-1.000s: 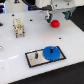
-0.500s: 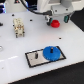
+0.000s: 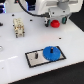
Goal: Insert the blue gear onto the right peg, followed by the red gear
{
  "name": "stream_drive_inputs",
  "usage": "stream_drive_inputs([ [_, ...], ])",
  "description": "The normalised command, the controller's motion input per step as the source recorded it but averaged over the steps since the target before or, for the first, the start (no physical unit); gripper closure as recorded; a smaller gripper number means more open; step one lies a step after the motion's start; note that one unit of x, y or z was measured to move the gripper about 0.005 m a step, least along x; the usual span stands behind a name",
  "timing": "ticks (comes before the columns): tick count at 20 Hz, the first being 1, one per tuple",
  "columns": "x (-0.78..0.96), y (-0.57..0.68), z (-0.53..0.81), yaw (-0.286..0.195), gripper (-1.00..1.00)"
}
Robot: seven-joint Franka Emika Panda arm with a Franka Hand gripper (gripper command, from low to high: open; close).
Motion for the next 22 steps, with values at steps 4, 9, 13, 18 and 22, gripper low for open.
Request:
stream_drive_inputs([
  [4, -0.17, 0.02, -0.1, 0.0, 1.0],
  [9, -0.15, -0.01, -0.11, 0.0, 1.0],
  [13, -0.09, -0.02, -0.05, 0.0, 1.0],
  [18, 0.04, 0.03, 0.34, 0.0, 1.0],
  [22, 0.25, 0.02, 0.55, 0.0, 1.0],
])
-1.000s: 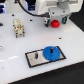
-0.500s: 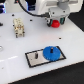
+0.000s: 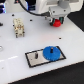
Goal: Insert the blue gear onto the right peg, followed by the red gear
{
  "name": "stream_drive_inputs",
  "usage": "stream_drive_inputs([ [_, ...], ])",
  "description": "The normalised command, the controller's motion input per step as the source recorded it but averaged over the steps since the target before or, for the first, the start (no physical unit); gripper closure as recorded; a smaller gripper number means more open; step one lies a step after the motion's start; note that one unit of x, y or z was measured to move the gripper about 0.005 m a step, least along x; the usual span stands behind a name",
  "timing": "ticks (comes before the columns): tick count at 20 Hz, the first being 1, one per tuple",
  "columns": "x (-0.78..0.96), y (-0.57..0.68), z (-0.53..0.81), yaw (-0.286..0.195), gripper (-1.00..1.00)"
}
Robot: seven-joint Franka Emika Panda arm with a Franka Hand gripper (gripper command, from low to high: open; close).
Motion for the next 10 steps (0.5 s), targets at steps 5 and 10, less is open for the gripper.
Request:
stream_drive_inputs([
  [5, 0.42, -0.11, 0.6, 0.0, 1.0],
  [10, 0.57, -0.19, 0.55, 0.0, 1.0],
])
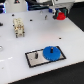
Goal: Insert the blue gear onto the right peg, followed by the red gear
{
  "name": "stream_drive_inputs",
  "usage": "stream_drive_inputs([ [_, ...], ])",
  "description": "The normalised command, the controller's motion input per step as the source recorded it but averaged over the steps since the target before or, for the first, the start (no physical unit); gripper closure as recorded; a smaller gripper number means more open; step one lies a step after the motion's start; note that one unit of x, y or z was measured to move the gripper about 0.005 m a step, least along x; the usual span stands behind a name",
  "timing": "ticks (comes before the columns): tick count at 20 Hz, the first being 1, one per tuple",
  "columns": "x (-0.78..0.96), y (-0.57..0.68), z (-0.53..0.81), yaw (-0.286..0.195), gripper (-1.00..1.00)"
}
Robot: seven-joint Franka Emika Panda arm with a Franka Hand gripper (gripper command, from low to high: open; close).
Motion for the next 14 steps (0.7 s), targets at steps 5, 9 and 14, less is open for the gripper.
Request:
stream_drive_inputs([
  [5, 0.65, -0.24, 0.53, 0.0, 1.0],
  [9, 0.68, -0.23, 0.53, 0.0, 1.0],
  [14, 0.72, -0.2, 0.51, 0.0, 1.0],
])
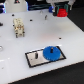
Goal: Insert the blue gear onto the right peg, followed by the red gear
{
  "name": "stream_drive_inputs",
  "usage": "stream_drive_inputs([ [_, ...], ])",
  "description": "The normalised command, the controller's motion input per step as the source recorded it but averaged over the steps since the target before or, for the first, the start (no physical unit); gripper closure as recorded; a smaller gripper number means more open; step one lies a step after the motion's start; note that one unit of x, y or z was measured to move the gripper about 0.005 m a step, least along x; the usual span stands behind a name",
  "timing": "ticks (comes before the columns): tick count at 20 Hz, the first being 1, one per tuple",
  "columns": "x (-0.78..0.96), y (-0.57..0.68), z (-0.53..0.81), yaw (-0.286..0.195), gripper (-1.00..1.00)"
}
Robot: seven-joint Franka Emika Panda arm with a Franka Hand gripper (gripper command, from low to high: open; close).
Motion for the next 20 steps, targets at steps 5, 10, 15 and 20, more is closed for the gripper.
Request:
stream_drive_inputs([
  [5, 0.75, -0.18, 0.42, 0.0, 1.0],
  [10, 0.81, -0.1, 0.36, 0.0, 1.0],
  [15, 0.84, -0.08, 0.32, 0.0, 1.0],
  [20, 0.85, -0.13, 0.29, 0.0, 1.0],
])
